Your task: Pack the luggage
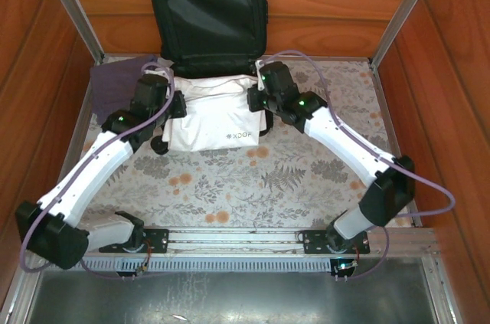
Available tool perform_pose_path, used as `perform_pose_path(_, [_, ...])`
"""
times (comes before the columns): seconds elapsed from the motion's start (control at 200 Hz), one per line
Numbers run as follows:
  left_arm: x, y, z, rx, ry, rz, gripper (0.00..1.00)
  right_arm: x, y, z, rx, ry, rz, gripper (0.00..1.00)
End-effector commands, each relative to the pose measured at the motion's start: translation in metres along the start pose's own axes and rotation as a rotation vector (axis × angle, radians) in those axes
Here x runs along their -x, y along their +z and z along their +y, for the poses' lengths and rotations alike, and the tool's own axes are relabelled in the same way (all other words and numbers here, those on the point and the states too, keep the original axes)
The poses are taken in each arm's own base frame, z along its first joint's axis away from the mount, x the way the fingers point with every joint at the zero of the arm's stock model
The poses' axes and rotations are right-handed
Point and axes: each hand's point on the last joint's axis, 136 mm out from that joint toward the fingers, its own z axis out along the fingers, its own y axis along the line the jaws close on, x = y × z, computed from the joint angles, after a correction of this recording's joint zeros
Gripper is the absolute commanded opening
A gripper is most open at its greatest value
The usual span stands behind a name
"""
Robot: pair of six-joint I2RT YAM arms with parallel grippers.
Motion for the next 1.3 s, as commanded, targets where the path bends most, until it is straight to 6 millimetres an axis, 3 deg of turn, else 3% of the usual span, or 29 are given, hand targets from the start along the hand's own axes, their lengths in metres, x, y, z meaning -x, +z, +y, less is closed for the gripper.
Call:
perform_pose_path(0.0, [0.019,0.019,0.008,0.003,0.01,-0.036,0.0,0.033,0.015,-0.023,-0.05,0.003,-0.066,0.0])
perform_pose_path(0.06, [0.021,0.033,0.013,0.007,-0.003,-0.031,0.0,0.029,0.038,-0.028,-0.06,0.001,-0.029,0.0])
perform_pose_path(0.17, [0.025,0.059,0.02,0.005,-0.025,-0.006,0.0,0.035,0.061,-0.032,-0.061,-0.004,-0.025,0.0])
perform_pose_path(0.45, [0.031,0.113,0.027,-0.007,-0.039,0.047,0.0,0.034,0.106,-0.045,-0.078,-0.004,0.003,0.0])
perform_pose_path(0.625, [0.028,0.14,0.032,-0.003,-0.025,0.086,0.0,0.035,0.128,-0.052,-0.081,-0.006,0.007,0.0])
perform_pose_path(0.885, [0.021,0.166,0.048,0.025,-0.028,0.126,0.0,0.038,0.163,-0.054,-0.058,-0.004,0.026,0.0])
perform_pose_path(0.93, [0.022,0.169,0.054,0.05,-0.037,0.124,0.0,0.039,0.167,-0.055,-0.06,-0.007,0.026,0.07])
perform_pose_path(0.95, [0.022,0.17,0.056,0.056,-0.042,0.123,0.0,0.039,0.169,-0.056,-0.062,-0.008,0.028,0.15])
perform_pose_path(1.005, [0.027,0.171,0.062,0.068,-0.057,0.117,0.09,0.04,0.173,-0.058,-0.068,-0.014,0.035,0.4])
perform_pose_path(1.025, [0.029,0.171,0.063,0.075,-0.061,0.114,0.18,0.04,0.175,-0.059,-0.074,-0.015,0.04,0.51])
perform_pose_path(1.049, [0.031,0.171,0.066,0.09,-0.063,0.111,0.38,0.04,0.175,-0.06,-0.086,-0.018,0.049,0.64])
perform_pose_path(1.084, [0.036,0.169,0.069,0.108,-0.06,0.105,0.59,0.042,0.174,-0.064,-0.109,-0.022,0.057,0.76])
perform_pose_path(1.114, [0.041,0.166,0.07,0.122,-0.051,0.096,0.67,0.044,0.173,-0.068,-0.13,-0.027,0.064,0.8])
perform_pose_path(1.199, [0.053,0.157,0.072,0.152,-0.024,0.068,0.76,0.05,0.165,-0.077,-0.173,-0.031,0.073,0.82])
perform_pose_path(1.224, [0.057,0.154,0.072,0.155,-0.015,0.06,0.88,0.053,0.161,-0.079,-0.177,-0.027,0.071,0.82])
perform_pose_path(1.294, [0.067,0.144,0.071,0.167,0.01,0.046,0.89,0.061,0.151,-0.08,-0.173,-0.021,0.066,0.81])
